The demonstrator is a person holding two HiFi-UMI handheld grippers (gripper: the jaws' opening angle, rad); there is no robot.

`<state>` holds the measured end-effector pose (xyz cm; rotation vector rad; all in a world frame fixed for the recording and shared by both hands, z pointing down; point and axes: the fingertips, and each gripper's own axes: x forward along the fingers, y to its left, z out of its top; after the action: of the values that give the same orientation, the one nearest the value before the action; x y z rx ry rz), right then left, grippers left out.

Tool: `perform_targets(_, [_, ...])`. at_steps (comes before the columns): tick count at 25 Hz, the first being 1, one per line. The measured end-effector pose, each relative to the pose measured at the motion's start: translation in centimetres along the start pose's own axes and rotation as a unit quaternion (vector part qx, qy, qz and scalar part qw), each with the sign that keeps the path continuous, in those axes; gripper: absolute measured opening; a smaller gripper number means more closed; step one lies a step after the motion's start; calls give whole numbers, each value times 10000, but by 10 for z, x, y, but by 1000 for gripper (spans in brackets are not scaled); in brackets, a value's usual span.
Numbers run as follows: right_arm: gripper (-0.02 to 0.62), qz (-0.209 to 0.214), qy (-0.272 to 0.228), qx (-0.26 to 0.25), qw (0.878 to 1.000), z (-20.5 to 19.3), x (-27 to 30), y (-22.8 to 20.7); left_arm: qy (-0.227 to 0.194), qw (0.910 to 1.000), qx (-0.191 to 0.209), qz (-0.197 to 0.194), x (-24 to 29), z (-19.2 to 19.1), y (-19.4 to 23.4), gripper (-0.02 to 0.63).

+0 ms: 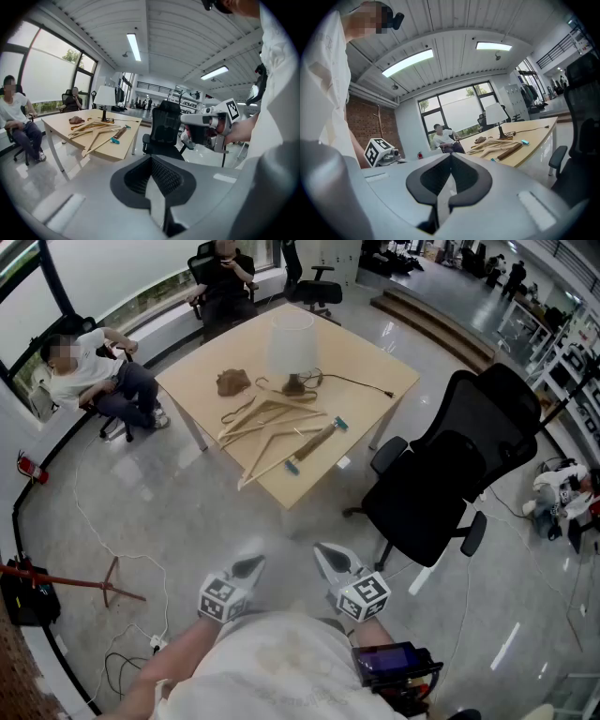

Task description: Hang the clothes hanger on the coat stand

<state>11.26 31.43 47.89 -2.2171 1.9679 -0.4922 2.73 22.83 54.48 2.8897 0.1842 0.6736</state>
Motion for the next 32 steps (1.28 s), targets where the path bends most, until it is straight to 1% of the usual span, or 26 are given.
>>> perform_targets(3, [12, 66, -308, 221, 9993, 7, -4, -8, -66, 9999, 141, -6, 3, 4, 0, 2])
perform_targets(5, [14, 72, -495, 302, 9983, 15, -5, -11, -105, 9999, 51, 77, 2, 7, 5, 2])
perform_targets(7, [14, 62, -545, 294, 9981, 19, -5, -13, -147, 9997, -69, 191, 1, 8, 9, 2])
perform_targets(13, [21, 158, -398, 245, 9988, 13, -2, -20, -189, 9984, -122, 510, 1, 11, 13, 2])
perform_targets(16, [20, 96, -289, 261, 9992, 13, -2, -25, -159, 9979, -105, 626, 1, 19, 10, 2])
perform_targets(20, [14, 25, -64, 256, 9996, 2, -4, -35, -151, 9973, -113, 716, 3, 24, 8, 2])
perform_targets(26, [14, -8, 83, 266, 9996, -1, -1, -42, -82, 9979, -201, 604, 15, 29, 8, 2])
perform_targets(32, [14, -279, 158, 301, 9990, -3, 0, -70, 98, 9997, -119, 203, 58, 34, 9, 2])
